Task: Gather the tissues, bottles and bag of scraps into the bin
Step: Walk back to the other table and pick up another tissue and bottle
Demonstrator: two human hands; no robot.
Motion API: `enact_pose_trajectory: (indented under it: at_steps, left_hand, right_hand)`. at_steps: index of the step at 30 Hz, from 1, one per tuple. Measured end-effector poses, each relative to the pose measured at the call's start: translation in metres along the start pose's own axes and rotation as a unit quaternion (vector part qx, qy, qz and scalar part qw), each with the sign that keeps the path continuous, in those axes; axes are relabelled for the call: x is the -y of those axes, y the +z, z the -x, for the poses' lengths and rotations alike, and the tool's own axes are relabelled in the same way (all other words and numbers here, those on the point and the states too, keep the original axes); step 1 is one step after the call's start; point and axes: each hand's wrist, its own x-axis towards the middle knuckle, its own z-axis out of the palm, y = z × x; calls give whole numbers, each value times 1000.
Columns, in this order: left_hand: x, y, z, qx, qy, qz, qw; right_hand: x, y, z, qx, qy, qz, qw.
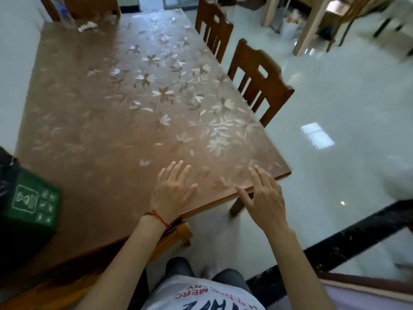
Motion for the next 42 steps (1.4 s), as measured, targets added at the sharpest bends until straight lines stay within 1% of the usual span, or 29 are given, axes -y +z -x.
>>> enact_pose_trajectory:
  at_steps: [5,9,14,21,24,27,33,36,42]
  left_hand:
    - [-52,14,-32,19,97,2,995]
    - [-87,25,-49,45,177,10,983]
    - [-127,41,-64,73,266,27,961]
    - [-174,56,-73,103,374,49,920]
    - [-189,64,-75,110,411,46,904]
    - [-206,71,-80,124,428,51,894]
    - [-244,86,-98,135,462,53,875]
    - [-272,94,-110,132,468,56,872]
    - [-347,113,-144,139,466,73,871]
  right_hand:
    - [-48,-7,30,-11,100,2,995]
    - [-72,-10,59,-30,191,7,981]
    - [-89,-13,95,-42,295,8,954]
    - [-97,-10,141,-55,418,4,907]
    - [-100,-9,152,-56,449,10,892]
    - [-107,-8,156,-56,475,11,878]
    - [-136,-15,152,-67,496,-5,866]
    - [-165,-22,146,-70,501,-10,862]
    - [-249,-43,123,-81,501,-7,862]
